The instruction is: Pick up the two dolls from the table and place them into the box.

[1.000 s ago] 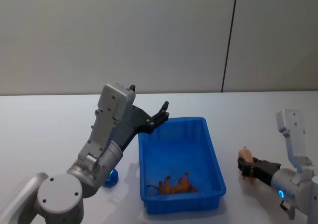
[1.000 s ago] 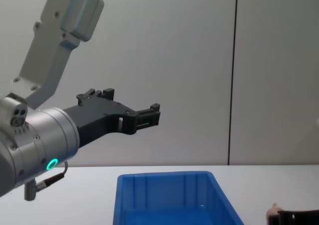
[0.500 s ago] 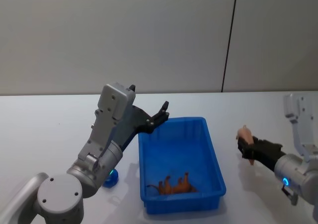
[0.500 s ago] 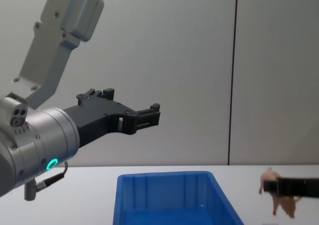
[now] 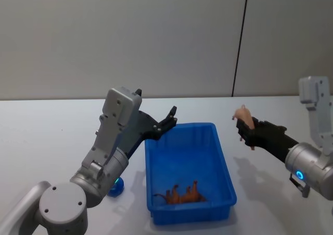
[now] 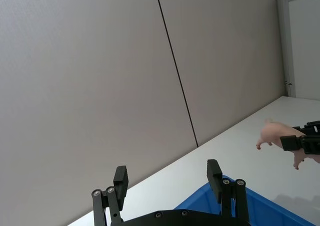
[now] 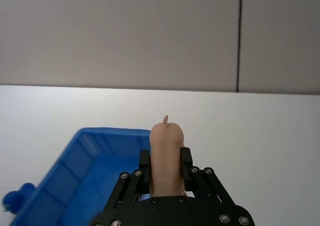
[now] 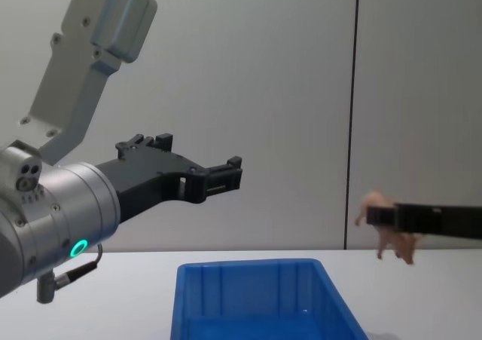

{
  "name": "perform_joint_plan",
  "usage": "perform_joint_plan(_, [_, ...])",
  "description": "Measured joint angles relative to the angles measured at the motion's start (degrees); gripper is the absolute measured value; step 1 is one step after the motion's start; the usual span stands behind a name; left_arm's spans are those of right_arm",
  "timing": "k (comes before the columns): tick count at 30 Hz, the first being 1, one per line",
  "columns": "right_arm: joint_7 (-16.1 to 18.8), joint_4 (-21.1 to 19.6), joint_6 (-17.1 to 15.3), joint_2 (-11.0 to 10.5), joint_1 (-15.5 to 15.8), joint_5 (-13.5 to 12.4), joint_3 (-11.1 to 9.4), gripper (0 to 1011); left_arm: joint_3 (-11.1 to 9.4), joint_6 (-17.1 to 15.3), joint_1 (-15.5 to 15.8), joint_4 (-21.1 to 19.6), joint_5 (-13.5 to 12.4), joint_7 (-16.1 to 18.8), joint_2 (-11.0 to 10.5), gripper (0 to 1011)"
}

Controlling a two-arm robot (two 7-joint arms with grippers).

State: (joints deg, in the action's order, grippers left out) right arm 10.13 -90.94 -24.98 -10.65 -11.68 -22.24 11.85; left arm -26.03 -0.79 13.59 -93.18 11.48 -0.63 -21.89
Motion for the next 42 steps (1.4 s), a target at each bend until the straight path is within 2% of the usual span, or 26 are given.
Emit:
perform_joint_plan(5, [3.27, -0.47, 0.04, -0.11, -0.34, -0.69, 0.24, 345, 0.0, 0.0, 0.0, 0.0, 0.0, 0.0, 0.0, 1001])
perform_joint_plan(10, [6.65, -0.54, -1.22, -0.16, -0.74, -1.48, 0.67, 345, 0.0, 0.0, 0.0, 0.0, 0.0, 0.0, 0.0, 1000])
perform_joint_plan(19, [10.72, 0.51, -5.9, -0.03, -1.39, -1.97, 1.75, 345, 0.0, 0.0, 0.0, 0.0, 0.0, 0.0, 0.0, 1001])
perform_joint_plan(26, [12.14, 2.33, -10.36, 0.43, -2.11, -0.87, 2.94, 345, 0.0, 0.0, 0.0, 0.0, 0.0, 0.0, 0.0, 1001])
perform_joint_plan(28, [12.52, 3.09, -11.64, 0.62, -2.37, -0.35, 3.38, 369, 0.0, 0.0, 0.0, 0.0, 0.0, 0.0, 0.0, 1001])
perform_joint_plan(30, [12.75, 3.62, -12.41, 0.78, -2.57, -0.01, 3.7, 427, 0.0, 0.0, 0.0, 0.0, 0.0, 0.0, 0.0, 1001])
perform_joint_plan(31, [12.96, 4.06, -13.18, 0.91, -2.72, 0.32, 3.98, 487, 0.0, 0.0, 0.0, 0.0, 0.0, 0.0, 0.0, 1001])
perform_joint_plan(34, [13.31, 4.78, -14.34, 1.1, -2.97, 0.88, 4.38, 547, 0.0, 0.0, 0.0, 0.0, 0.0, 0.0, 0.0, 1001])
perform_joint_plan(35, [13.38, 4.95, -14.59, 1.14, -3.03, 0.98, 4.47, 607, 0.0, 0.0, 0.0, 0.0, 0.0, 0.0, 0.0, 1001])
perform_joint_plan(36, [13.51, 5.23, -15.08, 1.22, -3.13, 1.2, 4.64, 626, 0.0, 0.0, 0.0, 0.0, 0.0, 0.0, 0.0, 1001])
perform_joint_plan(42, [13.89, 5.89, -16.05, 1.47, -3.45, 1.7, 5.04, 799, 0.0, 0.0, 0.0, 0.0, 0.0, 0.0, 0.0, 1001])
